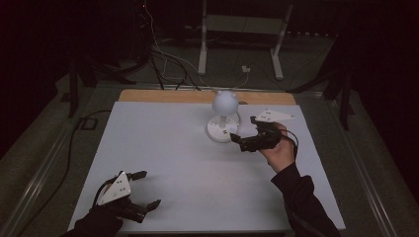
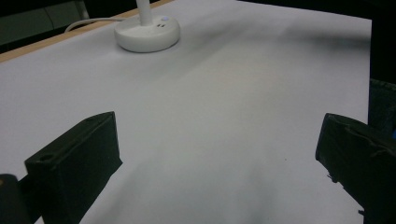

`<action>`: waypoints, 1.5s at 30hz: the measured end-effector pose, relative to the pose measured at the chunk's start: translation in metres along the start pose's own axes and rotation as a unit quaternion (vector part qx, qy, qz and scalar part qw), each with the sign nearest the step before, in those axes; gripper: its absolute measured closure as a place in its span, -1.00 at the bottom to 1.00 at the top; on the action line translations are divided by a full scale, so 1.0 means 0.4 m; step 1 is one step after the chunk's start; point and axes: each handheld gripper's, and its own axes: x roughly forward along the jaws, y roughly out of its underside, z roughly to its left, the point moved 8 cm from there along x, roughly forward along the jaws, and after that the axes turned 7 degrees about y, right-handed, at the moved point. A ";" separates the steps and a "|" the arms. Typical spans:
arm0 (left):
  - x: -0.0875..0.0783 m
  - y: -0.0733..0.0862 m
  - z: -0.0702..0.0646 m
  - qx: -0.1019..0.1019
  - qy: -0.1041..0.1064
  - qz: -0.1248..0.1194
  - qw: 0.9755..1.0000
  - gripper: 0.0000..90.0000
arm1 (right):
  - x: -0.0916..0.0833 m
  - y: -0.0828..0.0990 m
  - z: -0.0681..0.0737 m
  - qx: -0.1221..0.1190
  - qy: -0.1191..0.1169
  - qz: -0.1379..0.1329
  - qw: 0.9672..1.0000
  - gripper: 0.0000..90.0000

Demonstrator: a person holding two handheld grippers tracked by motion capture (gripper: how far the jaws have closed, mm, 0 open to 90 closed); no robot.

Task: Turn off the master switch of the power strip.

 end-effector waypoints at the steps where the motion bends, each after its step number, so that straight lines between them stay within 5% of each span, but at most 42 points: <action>1: 0.000 0.000 0.001 -0.001 0.000 -0.001 1.000 -0.99 | 0.006 0.001 -0.003 0.001 0.001 0.003 1.000 -1.00; 33: 0.000 0.002 -0.001 0.001 0.002 0.002 1.000 -0.99 | 0.190 0.077 -0.093 0.032 0.034 0.060 0.997 -0.96; 45: 0.000 0.003 0.000 0.000 0.001 0.003 1.000 -0.99 | 0.235 0.087 -0.116 0.051 0.041 0.054 0.996 -0.96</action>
